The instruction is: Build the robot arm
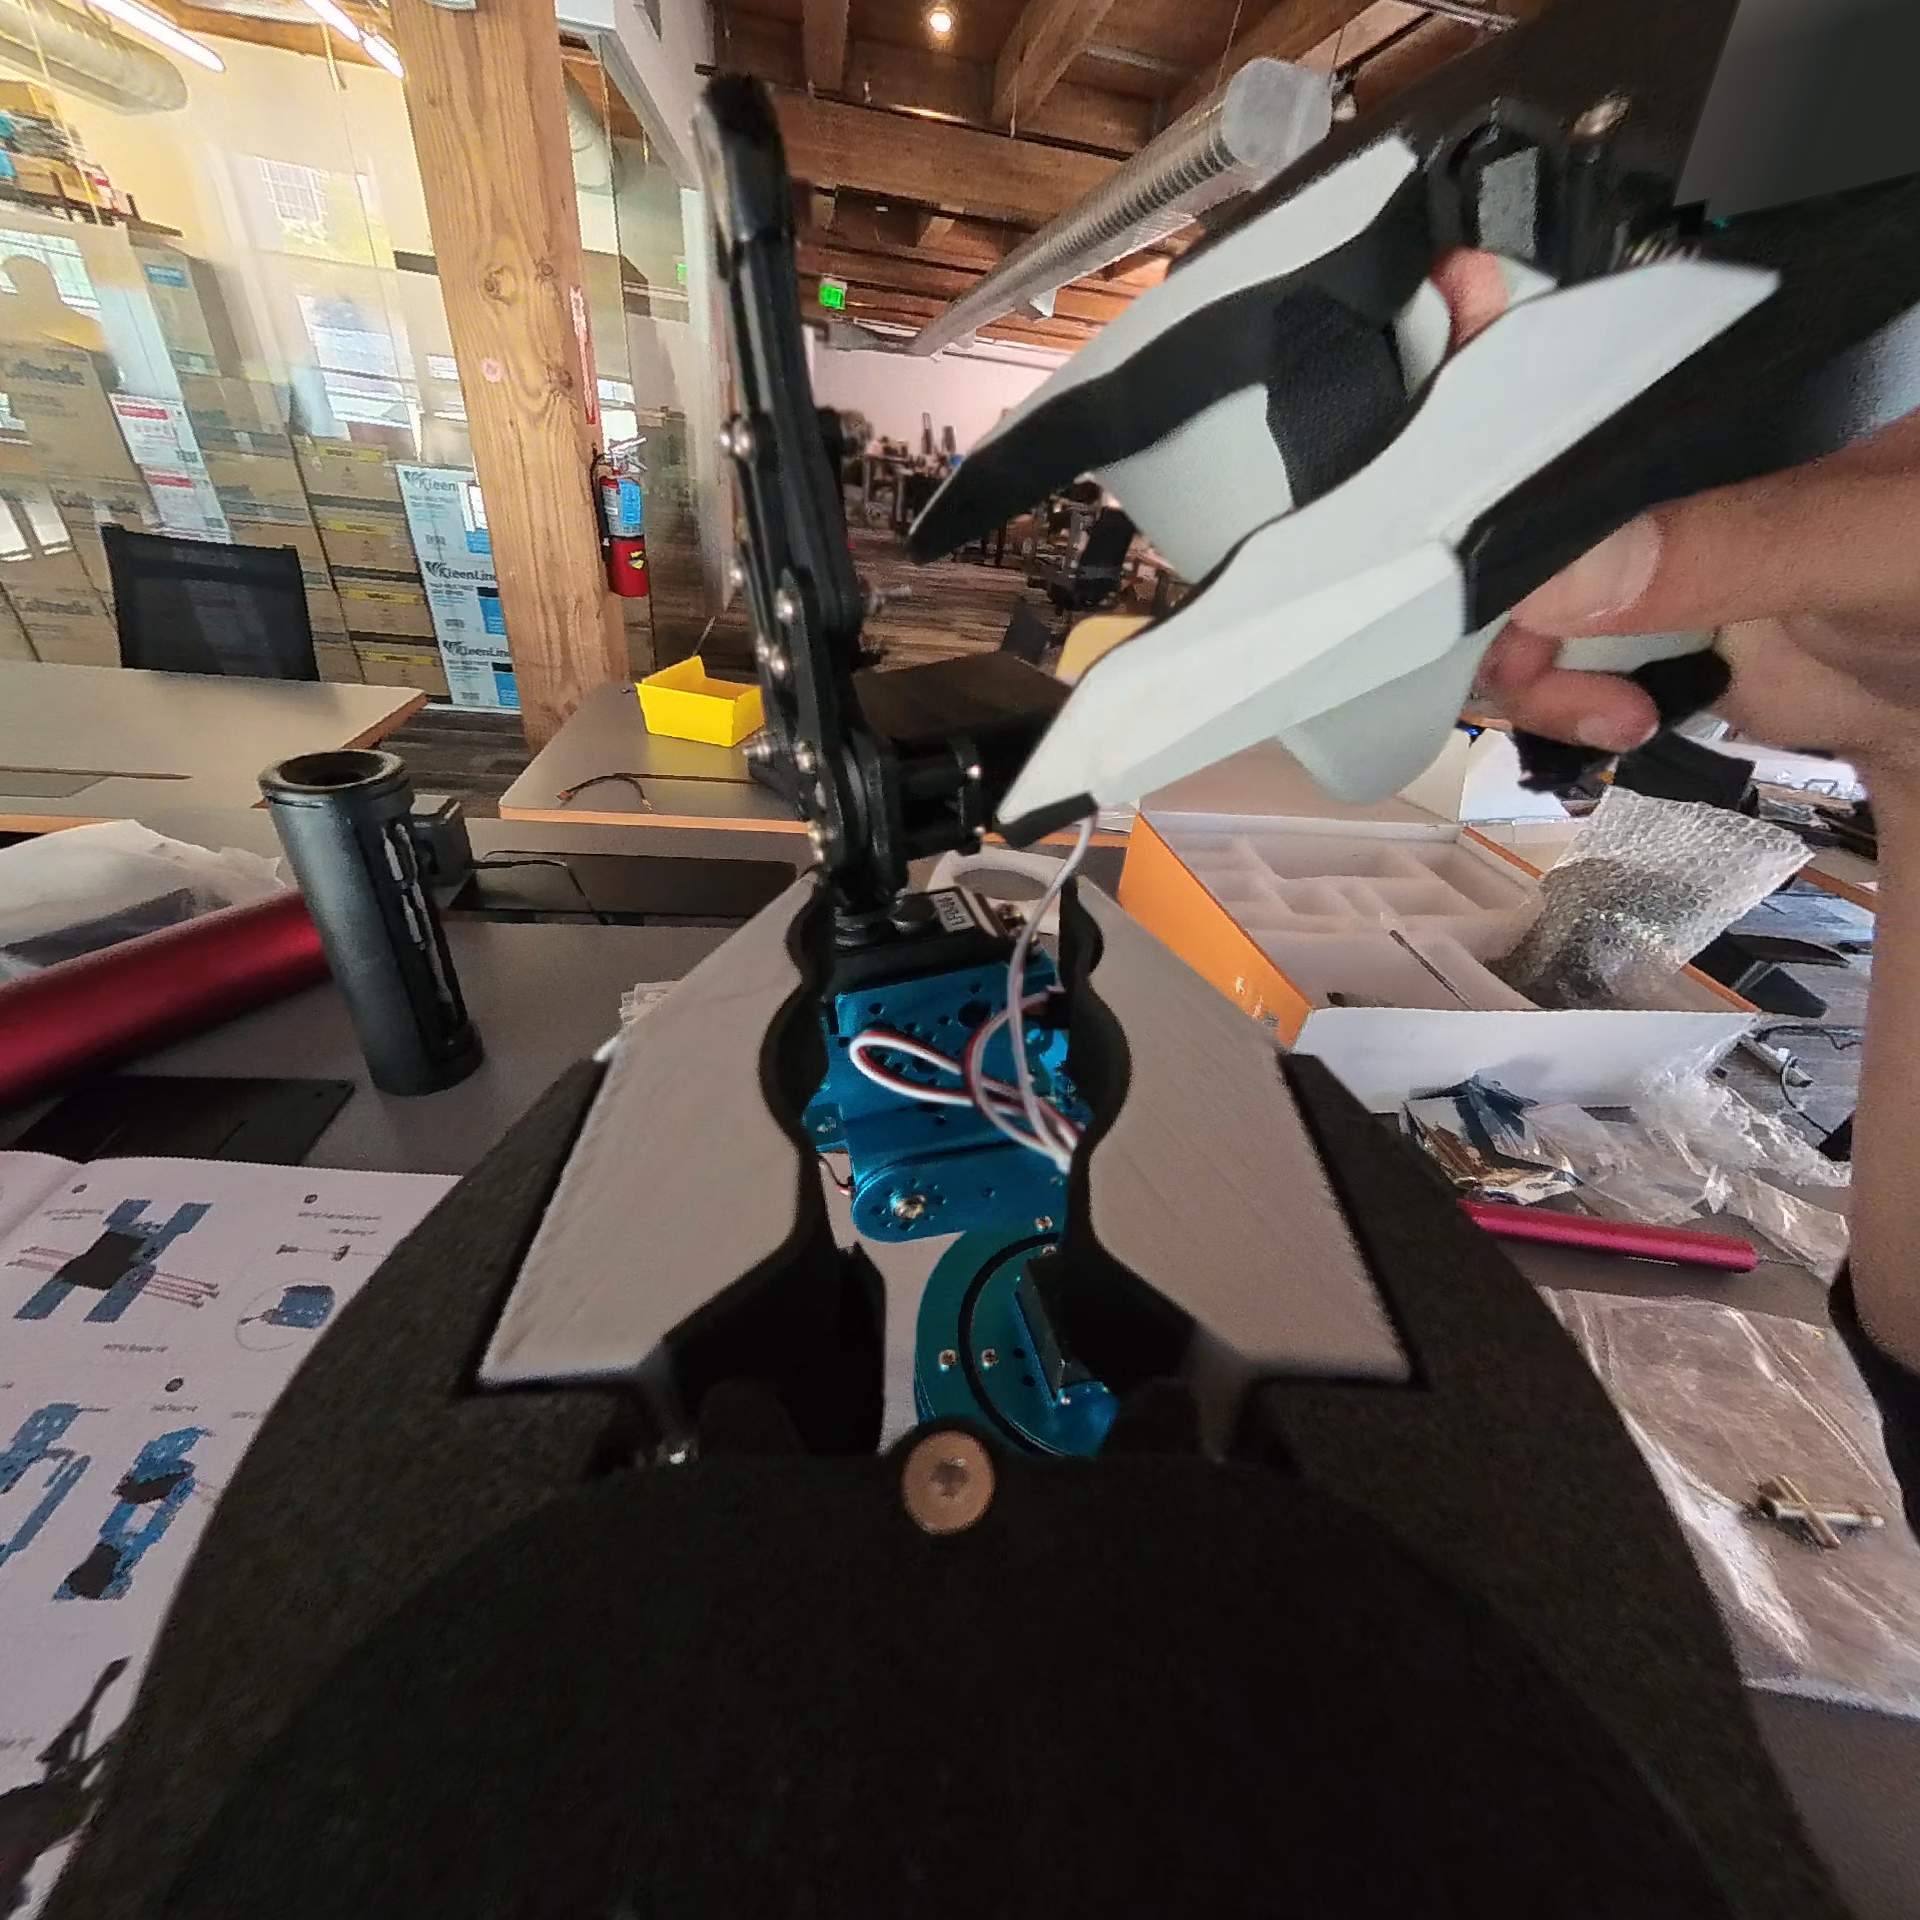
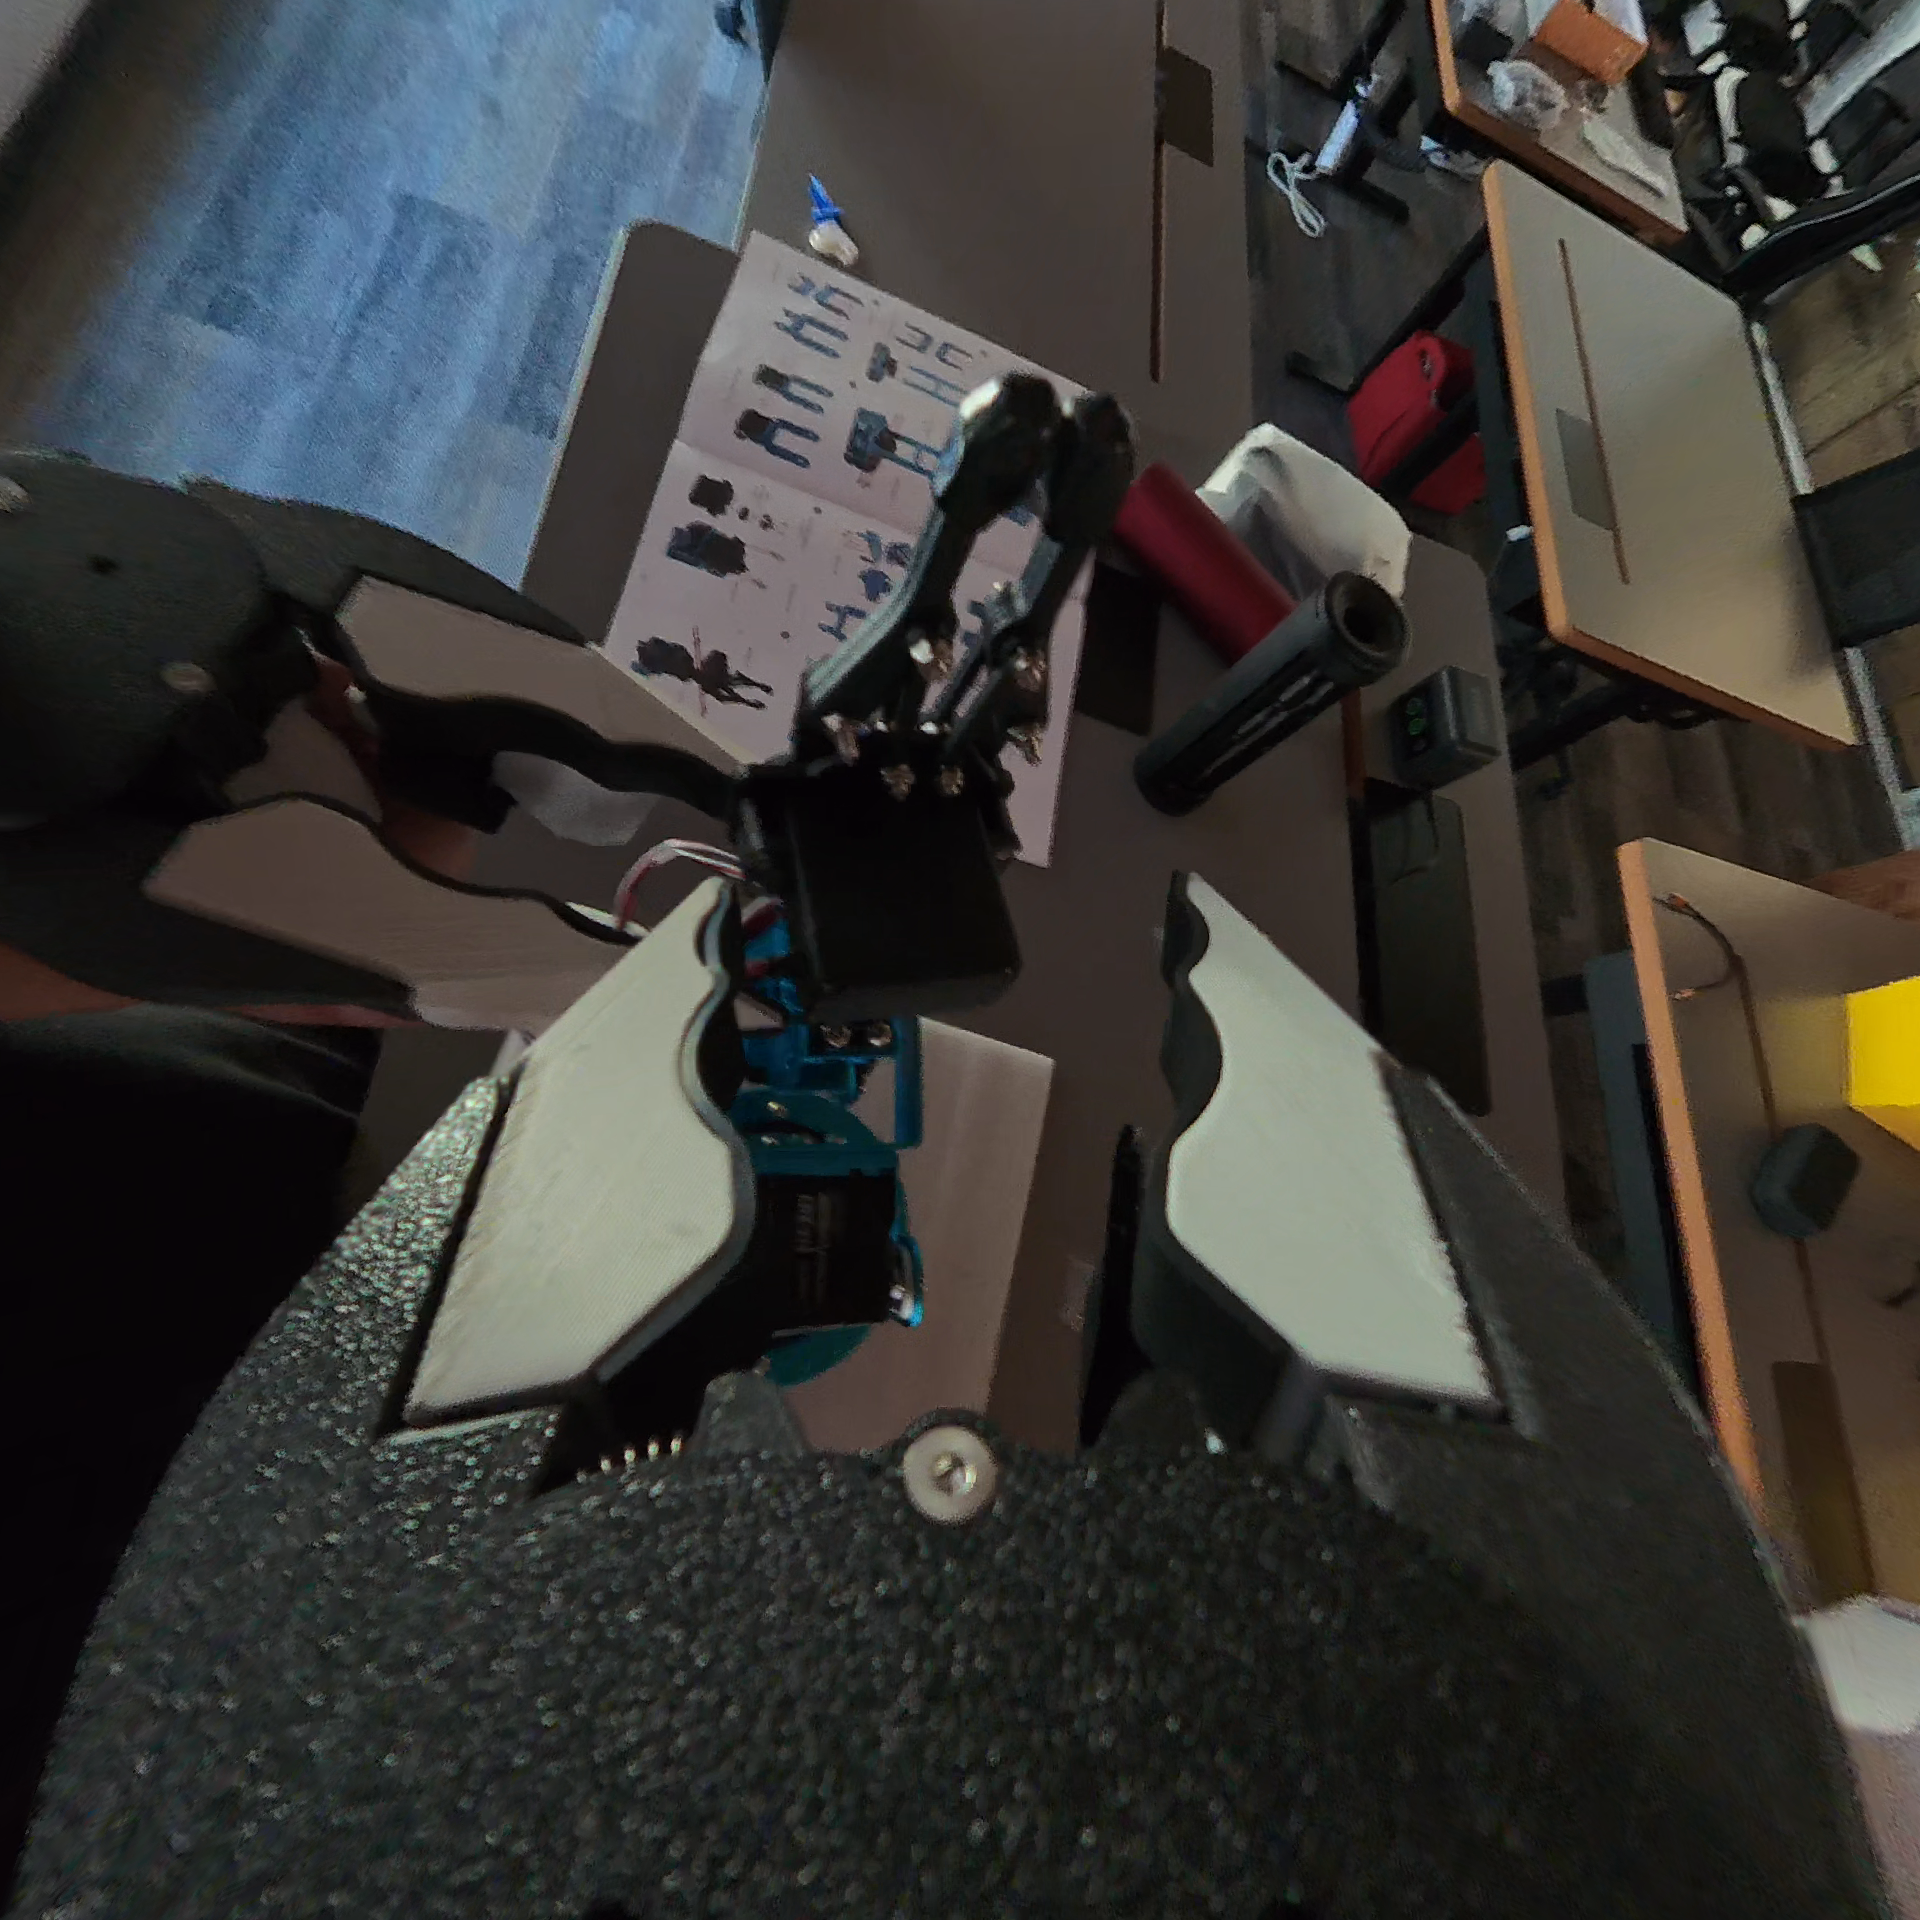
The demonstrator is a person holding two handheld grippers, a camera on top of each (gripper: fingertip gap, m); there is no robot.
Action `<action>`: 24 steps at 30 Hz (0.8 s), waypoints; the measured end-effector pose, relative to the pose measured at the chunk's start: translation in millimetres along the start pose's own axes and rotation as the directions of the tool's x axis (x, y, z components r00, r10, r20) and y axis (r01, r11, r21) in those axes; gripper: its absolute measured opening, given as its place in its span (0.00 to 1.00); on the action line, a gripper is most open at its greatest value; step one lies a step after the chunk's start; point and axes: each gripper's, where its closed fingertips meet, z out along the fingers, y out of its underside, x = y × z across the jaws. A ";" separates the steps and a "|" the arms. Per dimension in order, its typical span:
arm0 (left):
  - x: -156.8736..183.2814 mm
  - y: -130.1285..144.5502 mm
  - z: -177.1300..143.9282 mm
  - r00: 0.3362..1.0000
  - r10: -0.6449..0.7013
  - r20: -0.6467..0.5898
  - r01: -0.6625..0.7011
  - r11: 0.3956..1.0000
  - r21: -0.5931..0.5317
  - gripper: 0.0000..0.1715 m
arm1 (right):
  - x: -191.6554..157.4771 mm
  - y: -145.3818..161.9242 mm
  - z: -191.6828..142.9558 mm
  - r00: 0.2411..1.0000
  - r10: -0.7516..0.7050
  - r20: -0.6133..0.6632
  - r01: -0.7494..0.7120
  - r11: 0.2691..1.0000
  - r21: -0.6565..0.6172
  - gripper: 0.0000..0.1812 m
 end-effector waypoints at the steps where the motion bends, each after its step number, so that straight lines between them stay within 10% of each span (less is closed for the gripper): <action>1: -1.6 0.2 1.0 1.000 -0.003 0.005 0.003 1.000 -0.002 0.25 | -4.6 -4.7 2.2 0.999 0.019 0.033 -0.020 1.000 0.017 0.45; 8: -2.4 -0.2 3.5 1.000 -0.013 -0.001 0.013 1.000 0.002 0.24 | -13.3 -3.3 -7.7 0.983 0.051 0.178 -0.086 0.977 0.197 0.51; 14: -3.1 -0.2 3.6 1.000 -0.025 0.004 0.025 1.000 -0.007 0.26 | 1.7 95.7 -0.9 0.948 0.204 0.245 -0.276 0.910 0.311 0.35; 17: -0.9 -0.5 6.5 1.000 -0.019 0.020 0.019 1.000 -0.022 0.29 | -19.8 84.2 1.4 0.874 0.255 0.414 -0.436 0.790 0.432 0.37; 24: 5.5 0.2 8.5 0.998 0.012 0.060 -0.009 0.998 -0.055 0.32 | -27.5 56.6 19.9 0.926 0.172 0.335 -0.316 0.839 0.442 0.29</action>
